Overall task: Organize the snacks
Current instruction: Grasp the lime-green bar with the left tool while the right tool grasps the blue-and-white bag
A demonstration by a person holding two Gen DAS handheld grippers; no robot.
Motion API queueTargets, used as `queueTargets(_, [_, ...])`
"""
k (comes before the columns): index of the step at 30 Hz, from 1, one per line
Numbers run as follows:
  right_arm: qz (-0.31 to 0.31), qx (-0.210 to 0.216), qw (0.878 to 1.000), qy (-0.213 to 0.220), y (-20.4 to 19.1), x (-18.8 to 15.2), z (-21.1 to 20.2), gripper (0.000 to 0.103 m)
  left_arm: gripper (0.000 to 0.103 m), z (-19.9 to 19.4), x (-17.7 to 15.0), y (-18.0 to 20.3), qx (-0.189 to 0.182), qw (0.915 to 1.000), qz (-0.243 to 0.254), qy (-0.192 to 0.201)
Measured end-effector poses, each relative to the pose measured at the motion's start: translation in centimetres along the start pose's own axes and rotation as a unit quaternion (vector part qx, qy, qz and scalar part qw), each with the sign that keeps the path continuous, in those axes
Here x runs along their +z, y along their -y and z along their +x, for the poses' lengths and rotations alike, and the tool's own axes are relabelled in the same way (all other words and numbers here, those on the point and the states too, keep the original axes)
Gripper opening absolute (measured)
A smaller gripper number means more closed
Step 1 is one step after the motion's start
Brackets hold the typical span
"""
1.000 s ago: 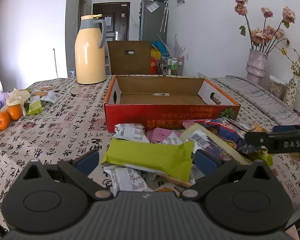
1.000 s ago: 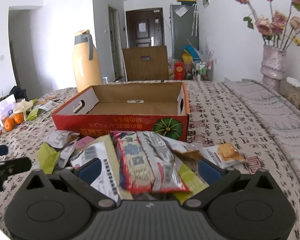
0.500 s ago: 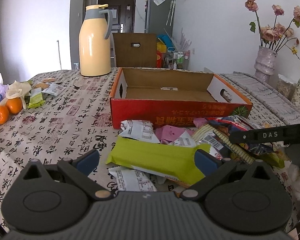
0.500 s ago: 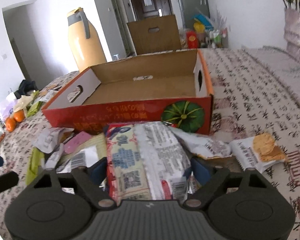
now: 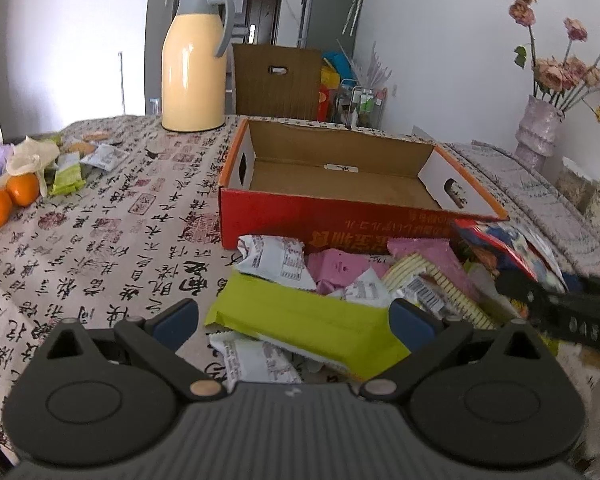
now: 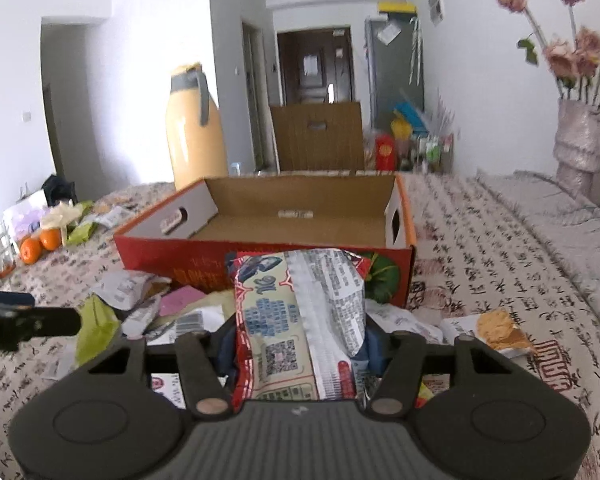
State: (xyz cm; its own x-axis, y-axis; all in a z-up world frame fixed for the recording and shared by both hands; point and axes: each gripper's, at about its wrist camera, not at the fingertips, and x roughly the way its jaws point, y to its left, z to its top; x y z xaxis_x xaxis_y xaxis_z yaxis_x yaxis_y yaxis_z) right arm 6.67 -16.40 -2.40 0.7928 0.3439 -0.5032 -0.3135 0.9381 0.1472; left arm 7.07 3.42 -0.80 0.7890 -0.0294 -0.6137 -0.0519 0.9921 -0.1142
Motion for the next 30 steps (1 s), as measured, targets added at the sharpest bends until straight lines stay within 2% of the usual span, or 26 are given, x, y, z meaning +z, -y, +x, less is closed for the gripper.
queueTargets(7, [0.030, -0.012, 0.999, 0.018, 0.2, -0.9, -1.6, 0.059, 0.103, 2.3, 1.8, 0.8, 0.028, 0.9968, -0.034, -0.067])
queueTargets(11, [0.042, -0.016, 0.999, 0.018, 0.3, -1.5, -2.4, 0.059, 0.102, 3.2, 2.0, 0.6, 0.029, 0.9929, -0.069, -0.092])
queueTargets(13, [0.047, -0.018, 0.999, 0.017, 0.4, -1.9, -2.7, 0.059, 0.098, 3.5, 2.0, 0.6, 0.023, 0.9913, -0.081, -0.102])
queueTargets(16, [0.051, -0.021, 0.998, 0.017, 0.3, -2.3, -3.3, 0.059, 0.090, 3.7, 1.8, 0.6, 0.015, 0.9904, -0.083, -0.109])
queueTargets(18, [0.052, -0.022, 0.998, 0.018, 0.2, -2.6, -3.8, 0.059, 0.078, 3.4, 1.5, 0.5, 0.009, 0.9908, -0.078, -0.110])
queueTargets(19, [0.052, -0.023, 0.998, 0.019, 0.2, -2.7, -4.0, 0.059, 0.075, 3.2, 1.4, 0.4, 0.009, 0.9908, -0.074, -0.112])
queueTargets(21, [0.052, -0.024, 0.998, 0.021, 0.0, -2.8, -4.4, 0.059, 0.061, 3.1, 1.0, 0.3, 0.006, 0.9912, -0.064, -0.116])
queueTargets(30, [0.048, -0.023, 0.998, 0.027, -0.8, -3.3, -5.7, 0.059, 0.037, 1.6, -0.2, -1.1, 0.015, 0.9940, -0.005, -0.108])
